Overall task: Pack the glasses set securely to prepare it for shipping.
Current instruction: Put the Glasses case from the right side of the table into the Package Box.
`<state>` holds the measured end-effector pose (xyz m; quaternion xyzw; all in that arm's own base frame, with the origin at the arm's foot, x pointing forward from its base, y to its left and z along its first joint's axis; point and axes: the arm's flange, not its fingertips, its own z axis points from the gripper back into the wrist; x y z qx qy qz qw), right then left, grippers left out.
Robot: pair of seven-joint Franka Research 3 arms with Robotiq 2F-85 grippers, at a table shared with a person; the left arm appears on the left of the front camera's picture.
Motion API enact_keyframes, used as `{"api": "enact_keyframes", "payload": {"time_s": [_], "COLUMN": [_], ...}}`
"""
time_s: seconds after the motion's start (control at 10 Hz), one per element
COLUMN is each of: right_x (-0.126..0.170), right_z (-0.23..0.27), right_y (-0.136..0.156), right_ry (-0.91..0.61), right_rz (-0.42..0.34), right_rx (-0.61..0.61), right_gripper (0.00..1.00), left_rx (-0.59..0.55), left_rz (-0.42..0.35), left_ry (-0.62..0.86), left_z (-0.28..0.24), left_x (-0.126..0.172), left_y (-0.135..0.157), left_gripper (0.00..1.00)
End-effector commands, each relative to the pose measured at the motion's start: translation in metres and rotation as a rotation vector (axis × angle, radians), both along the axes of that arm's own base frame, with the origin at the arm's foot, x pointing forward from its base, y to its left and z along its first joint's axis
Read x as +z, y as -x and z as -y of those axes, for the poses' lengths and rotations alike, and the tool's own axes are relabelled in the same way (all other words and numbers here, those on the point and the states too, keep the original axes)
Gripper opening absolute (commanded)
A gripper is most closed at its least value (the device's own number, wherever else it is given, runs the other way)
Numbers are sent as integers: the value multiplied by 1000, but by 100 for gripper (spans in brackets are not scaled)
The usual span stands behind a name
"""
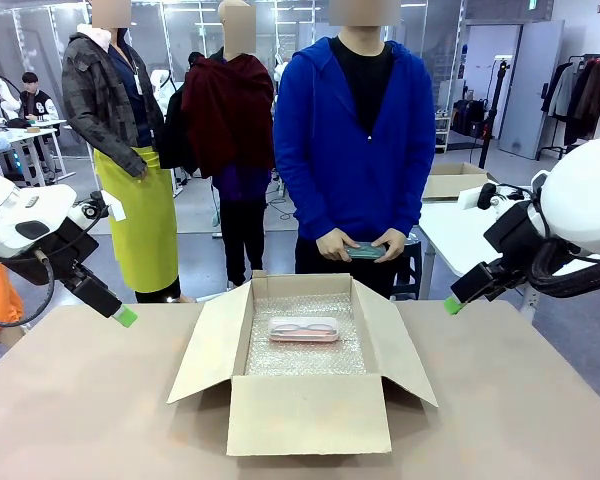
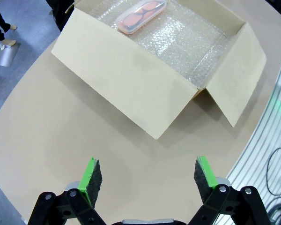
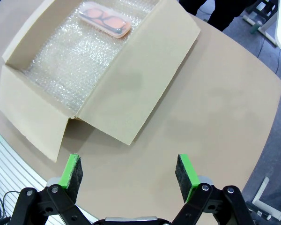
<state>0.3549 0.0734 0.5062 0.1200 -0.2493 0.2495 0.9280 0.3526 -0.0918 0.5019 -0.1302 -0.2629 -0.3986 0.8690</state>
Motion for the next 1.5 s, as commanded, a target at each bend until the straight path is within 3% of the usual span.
{"api": "enact_keyframes", "payload": {"time_s": [0.0, 1.4], "right_x": [-1, -1], "right_z": [1, 1], "right_y": [-2, -2], "right_ry": [2, 2], "right_rz": [17, 17], "right_rx": [9, 9], "right_gripper": [100, 100], "left_rx": [-9, -9], "left_rz": [0, 0], "left_ry": [12, 12], "left_z": [-2, -2], "left_x": [0, 0], "left_y": [1, 1], "left_gripper": [100, 100]}}
